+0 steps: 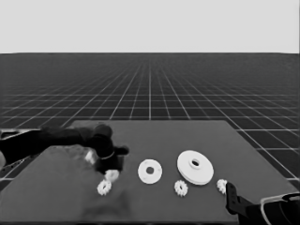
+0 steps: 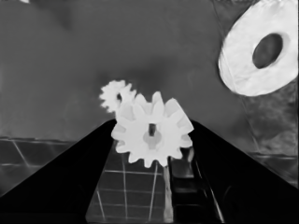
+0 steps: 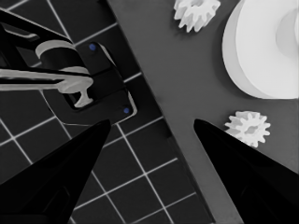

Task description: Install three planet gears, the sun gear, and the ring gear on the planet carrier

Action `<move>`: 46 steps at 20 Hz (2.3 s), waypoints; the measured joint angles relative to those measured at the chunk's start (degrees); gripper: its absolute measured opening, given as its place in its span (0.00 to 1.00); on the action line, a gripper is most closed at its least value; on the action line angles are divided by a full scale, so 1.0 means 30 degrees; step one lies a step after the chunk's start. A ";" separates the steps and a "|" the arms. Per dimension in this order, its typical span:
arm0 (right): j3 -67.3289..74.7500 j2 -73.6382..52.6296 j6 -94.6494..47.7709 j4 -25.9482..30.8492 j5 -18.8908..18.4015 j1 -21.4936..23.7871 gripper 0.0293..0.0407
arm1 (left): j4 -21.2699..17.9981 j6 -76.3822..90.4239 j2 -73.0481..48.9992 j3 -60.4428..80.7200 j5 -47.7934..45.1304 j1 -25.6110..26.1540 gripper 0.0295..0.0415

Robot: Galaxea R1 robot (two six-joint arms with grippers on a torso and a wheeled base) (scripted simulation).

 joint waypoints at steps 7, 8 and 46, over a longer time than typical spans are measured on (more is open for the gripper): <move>0.0000 0.0000 0.0000 0.0000 0.0000 0.0000 0.81 | -0.0385 0.0372 0.7938 -0.7065 -0.0147 -0.0052 0.14; 0.0000 0.0000 0.0000 0.0000 0.0000 0.0000 0.81 | -0.0389 0.0411 0.8005 -0.7175 -0.0155 -0.0050 0.14; 0.0000 0.0000 0.0000 0.0000 0.0000 0.0000 0.81 | -0.0036 0.3596 -0.3182 0.0745 -0.0870 0.0340 0.75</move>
